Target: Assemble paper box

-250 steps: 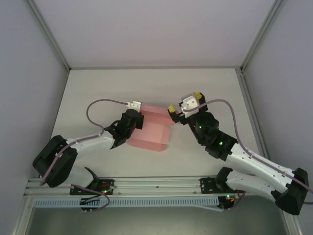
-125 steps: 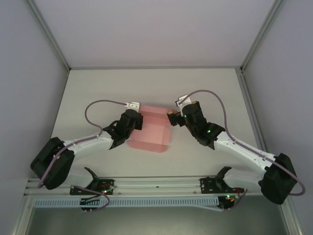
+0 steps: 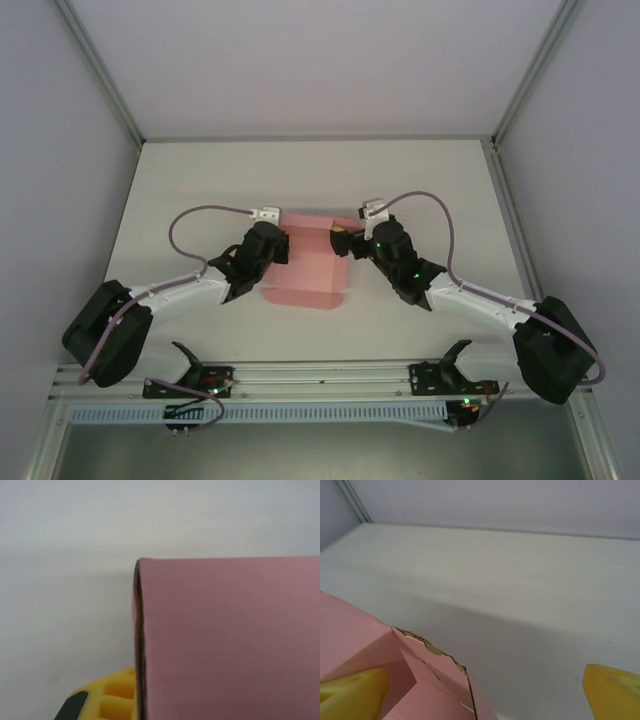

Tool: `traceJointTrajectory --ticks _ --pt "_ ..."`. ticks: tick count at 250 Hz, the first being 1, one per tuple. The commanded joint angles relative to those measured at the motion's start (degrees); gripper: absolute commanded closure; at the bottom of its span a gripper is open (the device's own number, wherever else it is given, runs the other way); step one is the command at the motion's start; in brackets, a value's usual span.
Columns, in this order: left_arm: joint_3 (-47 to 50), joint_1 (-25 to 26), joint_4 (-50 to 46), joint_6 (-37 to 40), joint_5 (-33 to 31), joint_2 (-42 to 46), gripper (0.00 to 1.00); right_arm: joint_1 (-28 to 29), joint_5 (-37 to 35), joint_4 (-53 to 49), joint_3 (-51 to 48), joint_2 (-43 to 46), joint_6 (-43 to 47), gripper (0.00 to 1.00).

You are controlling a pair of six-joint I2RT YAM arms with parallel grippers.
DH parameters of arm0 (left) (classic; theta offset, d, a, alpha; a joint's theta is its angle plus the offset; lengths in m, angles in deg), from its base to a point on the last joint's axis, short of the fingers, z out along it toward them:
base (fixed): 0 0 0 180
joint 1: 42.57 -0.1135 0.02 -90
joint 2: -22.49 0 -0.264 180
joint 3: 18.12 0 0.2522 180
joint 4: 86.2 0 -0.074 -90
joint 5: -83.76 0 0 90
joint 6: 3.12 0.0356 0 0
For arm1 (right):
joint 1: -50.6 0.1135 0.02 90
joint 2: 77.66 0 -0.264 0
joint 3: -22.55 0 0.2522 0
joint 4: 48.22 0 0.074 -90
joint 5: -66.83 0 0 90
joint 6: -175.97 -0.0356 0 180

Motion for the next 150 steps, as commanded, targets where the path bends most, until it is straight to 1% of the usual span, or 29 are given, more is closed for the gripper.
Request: traceJointTrajectory --ticks 1,12,24,43,60,73,87,128,150 --pt "-0.7 1.6 4.8 -1.1 8.0 1.5 1.00 0.5 4.8 20.4 -3.9 -0.3 -8.3 0.00" --pt "-0.6 1.6 4.8 -1.6 8.0 1.6 1.00 0.4 4.6 24.0 -5.3 -0.2 -9.9 0.00" --pt "-0.4 1.5 5.0 -1.8 8.1 1.9 1.00 0.4 4.1 25.7 -6.1 0.3 -11.3 0.00" --pt "-0.2 1.5 5.5 -2.5 8.7 2.1 1.00 0.5 3.9 25.8 -6.8 1.0 -13.0 0.00" --pt "0.0 1.6 5.5 -3.0 8.7 2.7 1.00 0.5 5.7 24.2 -7.0 2.0 -12.3 0.00" --pt "0.1 1.6 5.3 -2.7 8.0 3.2 1.00 0.5 5.4 20.0 -6.5 3.9 -12.7 0.00" --pt "0.0 1.4 4.5 -3.1 6.4 3.6 1.00 0.5 3.5 14.0 -6.1 6.9 -13.3 0.00" --pt "-0.2 1.2 1.4 -3.5 2.9 5.3 1.00 0.4 -8.4 -10.1 -5.4 18.6 -17.6 0.00" --pt "-0.3 0.7 0.7 -3.5 2.8 6.2 1.00 0.4 -10.5 -18.2 -6.2 23.5 -17.9 0.00"
